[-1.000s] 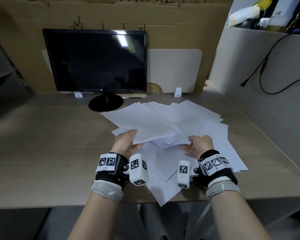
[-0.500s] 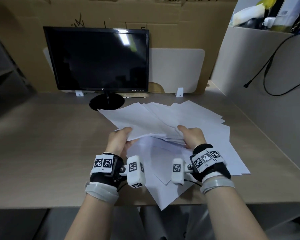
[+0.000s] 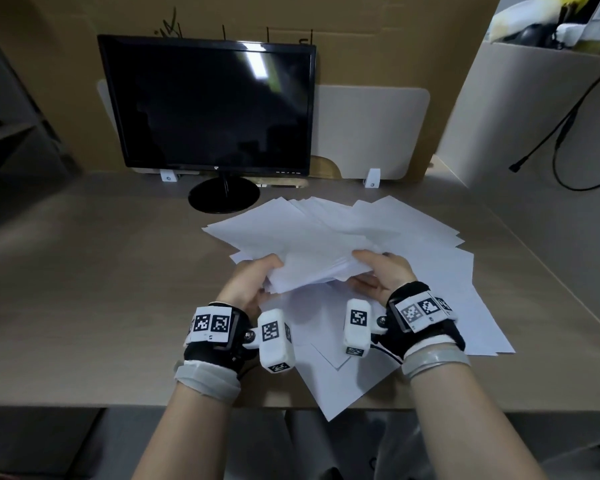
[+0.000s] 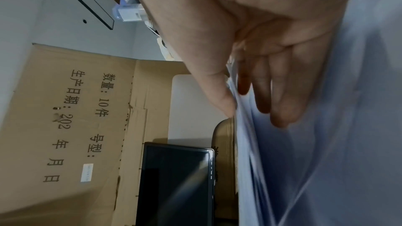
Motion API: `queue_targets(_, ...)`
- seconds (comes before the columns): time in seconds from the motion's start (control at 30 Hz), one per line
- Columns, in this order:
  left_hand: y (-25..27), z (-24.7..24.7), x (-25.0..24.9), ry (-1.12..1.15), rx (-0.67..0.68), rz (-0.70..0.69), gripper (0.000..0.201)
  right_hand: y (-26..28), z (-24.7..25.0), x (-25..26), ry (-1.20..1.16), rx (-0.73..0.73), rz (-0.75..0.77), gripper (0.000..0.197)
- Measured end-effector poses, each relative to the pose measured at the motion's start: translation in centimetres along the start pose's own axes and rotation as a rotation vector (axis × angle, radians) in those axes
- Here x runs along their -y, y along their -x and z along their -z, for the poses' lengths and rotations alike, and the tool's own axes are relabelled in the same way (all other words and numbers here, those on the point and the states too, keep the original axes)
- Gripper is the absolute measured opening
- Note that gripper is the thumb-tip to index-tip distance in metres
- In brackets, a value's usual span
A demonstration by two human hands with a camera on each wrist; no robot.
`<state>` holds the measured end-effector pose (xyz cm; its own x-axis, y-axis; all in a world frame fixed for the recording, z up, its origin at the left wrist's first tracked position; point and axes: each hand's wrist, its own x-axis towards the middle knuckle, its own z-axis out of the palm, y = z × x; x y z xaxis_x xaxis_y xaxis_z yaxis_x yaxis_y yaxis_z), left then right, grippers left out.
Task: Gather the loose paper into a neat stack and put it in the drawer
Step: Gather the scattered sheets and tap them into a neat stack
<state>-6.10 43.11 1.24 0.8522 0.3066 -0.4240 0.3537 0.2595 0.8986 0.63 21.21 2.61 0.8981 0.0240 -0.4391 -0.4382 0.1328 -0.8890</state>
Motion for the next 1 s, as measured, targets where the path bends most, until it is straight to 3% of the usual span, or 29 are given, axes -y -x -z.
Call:
queue_targets(0.1, 0.9, 0.2, -0.5, -0.082, 0.047, -0.012, 0.015, 0.3, -0.5, 0.2, -0.009, -0.029, 0.000, 0.034)
queue_targets(0.17, 1.1, 0.3, -0.4, -0.071, 0.071, -0.024, 0.012, 0.3, -0.7, 0.0, -0.010, -0.069, 0.020, 0.029)
queue_targets(0.33, 1.3, 0.6, -0.6, 0.070, -0.024, -0.075, 0.058, 0.7, -0.8, 0.0, -0.082, -0.072, 0.181, 0.033)
queue_targets(0.4, 1.7, 0.4, -0.9, 0.136, -0.061, -0.112, 0.065, 1.1, -0.5, 0.4, -0.123, -0.063, 0.233, 0.032)
queue_targets(0.53, 2.4, -0.3, -1.8, 0.282, -0.096, -0.198, 0.058, 2.0, 0.3, 1.1, -0.182, -0.009, 0.321, 0.027)
queue_targets(0.67, 4.0, -1.3, -3.1, 0.388, 0.092, -0.187, 0.040, 2.6, 1.2, 0.9, -0.199, 0.103, 0.327, 0.027)
queue_targets(0.77, 4.1, -1.4, -3.5, 0.302, 0.079, -0.225, 0.032, 2.7, 2.0, 0.9, -0.172, 0.151, 0.313, 0.032)
queue_targets(1.0, 4.2, -1.2, -4.8, 0.237, 0.006, -0.428, 0.033, 2.0, 3.5, 2.1, -0.187, -0.006, 0.426, 0.052)
